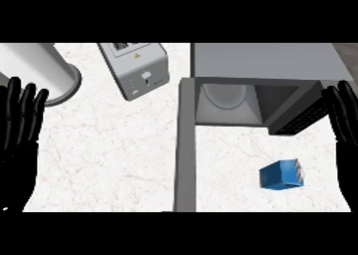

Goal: Pick up the milk, place it into the microwave and close the microwave

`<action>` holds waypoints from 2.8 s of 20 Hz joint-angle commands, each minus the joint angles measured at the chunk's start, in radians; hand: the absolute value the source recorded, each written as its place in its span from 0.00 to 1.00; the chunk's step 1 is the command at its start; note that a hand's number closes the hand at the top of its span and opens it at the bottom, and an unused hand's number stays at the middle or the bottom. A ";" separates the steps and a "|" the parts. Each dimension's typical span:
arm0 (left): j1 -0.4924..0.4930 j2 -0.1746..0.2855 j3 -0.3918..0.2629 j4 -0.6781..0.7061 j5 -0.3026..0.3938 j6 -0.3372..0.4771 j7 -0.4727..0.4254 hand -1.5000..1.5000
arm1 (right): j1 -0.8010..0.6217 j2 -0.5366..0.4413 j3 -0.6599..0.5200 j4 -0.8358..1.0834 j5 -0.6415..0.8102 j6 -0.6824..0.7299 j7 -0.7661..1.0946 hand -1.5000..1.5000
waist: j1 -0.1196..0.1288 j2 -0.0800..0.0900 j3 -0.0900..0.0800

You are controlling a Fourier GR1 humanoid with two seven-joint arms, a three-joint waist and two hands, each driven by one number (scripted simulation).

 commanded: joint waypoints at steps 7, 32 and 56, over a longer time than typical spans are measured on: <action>-0.009 -0.001 0.067 0.069 0.153 -0.037 0.106 0.00 | 0.105 0.048 0.235 -0.149 -0.179 0.127 0.188 0.00 | -0.016 0.026 0.024; 0.310 0.023 0.253 -0.086 0.378 -0.308 0.039 0.00 | 0.275 0.052 0.186 -0.159 -0.047 0.048 0.150 0.00 | -0.015 0.025 0.025; 0.316 -0.014 0.321 -0.102 0.381 -0.374 0.095 0.00 | 0.270 -0.044 -0.152 0.444 -0.132 0.253 -0.302 0.00 | -0.019 0.026 0.025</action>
